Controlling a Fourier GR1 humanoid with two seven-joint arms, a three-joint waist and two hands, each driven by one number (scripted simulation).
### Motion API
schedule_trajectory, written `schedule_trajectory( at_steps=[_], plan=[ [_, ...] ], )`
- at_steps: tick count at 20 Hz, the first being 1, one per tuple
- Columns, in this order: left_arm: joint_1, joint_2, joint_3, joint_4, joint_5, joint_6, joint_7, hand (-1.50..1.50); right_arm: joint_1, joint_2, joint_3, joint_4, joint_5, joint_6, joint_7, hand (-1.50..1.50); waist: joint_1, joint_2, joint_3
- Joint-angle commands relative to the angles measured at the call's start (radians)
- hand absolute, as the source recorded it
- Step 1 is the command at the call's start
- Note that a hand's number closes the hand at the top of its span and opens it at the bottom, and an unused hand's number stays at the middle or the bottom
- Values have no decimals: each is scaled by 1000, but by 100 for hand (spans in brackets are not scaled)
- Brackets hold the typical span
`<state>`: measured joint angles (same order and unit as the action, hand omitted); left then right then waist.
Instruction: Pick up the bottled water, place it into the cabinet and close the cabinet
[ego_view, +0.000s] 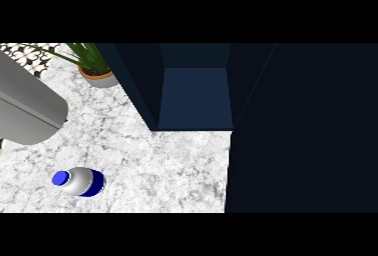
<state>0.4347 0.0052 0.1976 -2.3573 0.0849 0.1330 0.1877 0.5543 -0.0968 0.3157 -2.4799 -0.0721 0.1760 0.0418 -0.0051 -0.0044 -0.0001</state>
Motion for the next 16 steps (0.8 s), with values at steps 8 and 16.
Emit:
schedule_trajectory(
  at_steps=[8, 16],
  plan=[
    [-12, 26, 88, 304, 91, -65, -141, -150, 171, -58, 56, -155, 31, 13, -54, -150, -7, 1, -1],
    [-115, 33, 154, 672, 188, -152, -278, -150, 292, -91, 161, -186, 96, -3, -127, -150, -23, -1, -3]
  ],
)
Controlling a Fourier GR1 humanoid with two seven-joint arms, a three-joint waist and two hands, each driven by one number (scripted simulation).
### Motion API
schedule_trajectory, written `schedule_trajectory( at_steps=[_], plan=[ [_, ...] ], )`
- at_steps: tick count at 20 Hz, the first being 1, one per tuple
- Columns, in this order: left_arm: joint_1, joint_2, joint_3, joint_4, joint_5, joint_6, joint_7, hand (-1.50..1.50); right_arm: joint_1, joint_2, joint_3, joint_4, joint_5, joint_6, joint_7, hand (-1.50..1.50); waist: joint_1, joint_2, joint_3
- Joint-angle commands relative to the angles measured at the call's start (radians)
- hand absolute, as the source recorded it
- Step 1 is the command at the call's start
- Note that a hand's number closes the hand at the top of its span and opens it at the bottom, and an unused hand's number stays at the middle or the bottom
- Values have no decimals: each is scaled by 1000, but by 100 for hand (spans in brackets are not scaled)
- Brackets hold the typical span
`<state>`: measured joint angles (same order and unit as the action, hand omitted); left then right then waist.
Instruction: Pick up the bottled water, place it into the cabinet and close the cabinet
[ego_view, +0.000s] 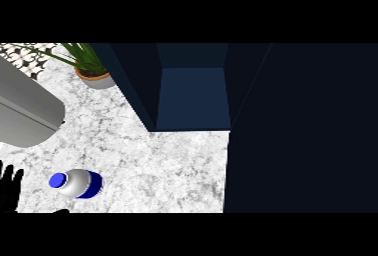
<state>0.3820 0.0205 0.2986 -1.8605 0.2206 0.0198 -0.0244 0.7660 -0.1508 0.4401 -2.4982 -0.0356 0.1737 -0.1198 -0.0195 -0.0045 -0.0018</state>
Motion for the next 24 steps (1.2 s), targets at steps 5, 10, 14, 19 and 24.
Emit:
schedule_trajectory(
  at_steps=[5, 10, 14, 19, 24],
  plan=[
    [-108, 36, 83, 366, 50, -92, -185, -150, 121, -58, 85, -154, 96, -19, -19, -150, -2, 0, 0],
    [-195, 14, 65, 577, -4, -91, -306, -150, 191, -122, 58, -209, 63, -15, -58, -150, -13, 0, -1],
    [-195, 42, 75, 715, 11, -205, -434, -150, 185, -132, 38, -150, 62, -29, -113, -150, -1, 0, 0],
    [-369, 80, 105, 1004, -26, -197, -579, -150, 163, -159, -11, -112, 22, -33, -148, -150, -3, 4, 0],
    [-436, 105, 128, 1165, -1, -294, -696, 150, 211, -178, 41, -135, 70, -58, -182, -150, -7, 4, -2]
  ],
)
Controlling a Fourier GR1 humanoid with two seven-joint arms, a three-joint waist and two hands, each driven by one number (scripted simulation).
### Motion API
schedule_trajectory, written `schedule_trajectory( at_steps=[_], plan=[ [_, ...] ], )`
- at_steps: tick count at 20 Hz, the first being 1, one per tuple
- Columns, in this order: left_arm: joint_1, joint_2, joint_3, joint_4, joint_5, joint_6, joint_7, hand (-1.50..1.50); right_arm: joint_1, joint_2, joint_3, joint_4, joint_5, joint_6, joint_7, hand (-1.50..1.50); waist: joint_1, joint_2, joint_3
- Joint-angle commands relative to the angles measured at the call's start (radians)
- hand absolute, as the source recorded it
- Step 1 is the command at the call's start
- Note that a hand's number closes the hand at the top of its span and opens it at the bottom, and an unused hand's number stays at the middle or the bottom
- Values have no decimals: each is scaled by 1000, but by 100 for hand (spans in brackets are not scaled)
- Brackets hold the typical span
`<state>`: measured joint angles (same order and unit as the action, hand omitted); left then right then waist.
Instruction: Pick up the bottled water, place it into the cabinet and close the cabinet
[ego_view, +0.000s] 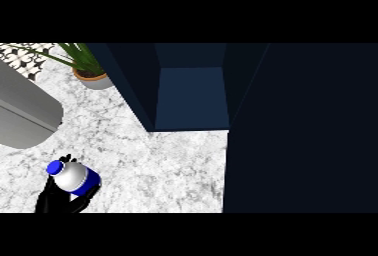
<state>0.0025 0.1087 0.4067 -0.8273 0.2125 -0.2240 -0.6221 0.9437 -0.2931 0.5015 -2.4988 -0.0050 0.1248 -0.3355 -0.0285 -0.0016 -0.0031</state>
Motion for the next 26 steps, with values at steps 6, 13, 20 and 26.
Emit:
schedule_trajectory(
  at_steps=[6, 13, 20, 26],
  plan=[
    [-110, 24, -13, 264, -125, 102, -248, 150, 34, -54, 4, -129, 26, -26, 11, -150, -6, 4, -1],
    [-156, -6, -45, 273, -199, 256, -398, 150, 56, -78, 51, -123, 78, -70, 1, -150, 6, 1, 1],
    [-201, -63, -252, 268, -360, 155, -407, 150, 53, -98, 71, -102, 62, -88, -18, -150, -3, -2, 1],
    [-247, -106, -293, 197, -344, 143, -301, 150, 54, -116, 36, -143, 17, -117, 3, -150, 21, -2, 3]
  ],
)
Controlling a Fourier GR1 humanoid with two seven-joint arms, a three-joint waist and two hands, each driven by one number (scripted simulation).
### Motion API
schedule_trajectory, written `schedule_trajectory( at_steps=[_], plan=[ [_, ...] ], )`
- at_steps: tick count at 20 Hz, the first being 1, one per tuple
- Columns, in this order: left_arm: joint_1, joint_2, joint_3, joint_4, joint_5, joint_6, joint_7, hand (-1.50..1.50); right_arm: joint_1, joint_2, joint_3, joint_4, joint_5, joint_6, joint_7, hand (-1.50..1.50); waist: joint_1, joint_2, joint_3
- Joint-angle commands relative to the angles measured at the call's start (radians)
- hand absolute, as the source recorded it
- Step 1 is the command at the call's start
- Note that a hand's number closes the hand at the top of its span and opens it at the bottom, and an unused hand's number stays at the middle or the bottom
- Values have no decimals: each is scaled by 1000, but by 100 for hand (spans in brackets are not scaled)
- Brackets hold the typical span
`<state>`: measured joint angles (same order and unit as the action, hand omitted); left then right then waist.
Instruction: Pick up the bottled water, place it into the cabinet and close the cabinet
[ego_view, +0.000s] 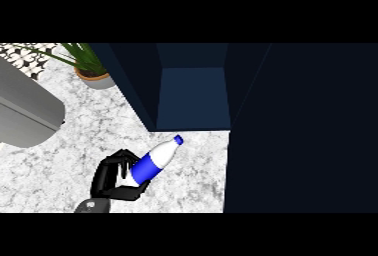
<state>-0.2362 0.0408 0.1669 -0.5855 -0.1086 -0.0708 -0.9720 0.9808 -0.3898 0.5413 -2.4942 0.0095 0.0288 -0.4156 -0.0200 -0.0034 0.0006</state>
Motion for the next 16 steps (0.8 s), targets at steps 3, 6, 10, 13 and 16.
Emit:
schedule_trajectory(
  at_steps=[3, 6, 10, 13, 16],
  plan=[
    [-42, -40, -144, -53, 84, -8, 77, 150, 79, -52, 50, -174, 57, -20, 38, -150, -2, -4, -2],
    [-54, -40, -276, -116, 191, 40, 138, 150, 30, -39, 12, -129, 6, -38, 51, -150, 5, -1, -1],
    [-62, -41, -387, -244, 305, 146, 267, 150, 57, -40, 43, -90, 46, -49, -27, -150, 1, -4, -1],
    [-113, -41, -457, -346, 342, 248, 421, 150, 71, -72, -19, -86, -38, -34, -34, -150, 4, -5, 0],
    [-185, -41, -522, -342, 377, 357, 475, 150, 90, -100, -37, -123, -41, -28, -57, -150, -7, -2, -1]
  ],
)
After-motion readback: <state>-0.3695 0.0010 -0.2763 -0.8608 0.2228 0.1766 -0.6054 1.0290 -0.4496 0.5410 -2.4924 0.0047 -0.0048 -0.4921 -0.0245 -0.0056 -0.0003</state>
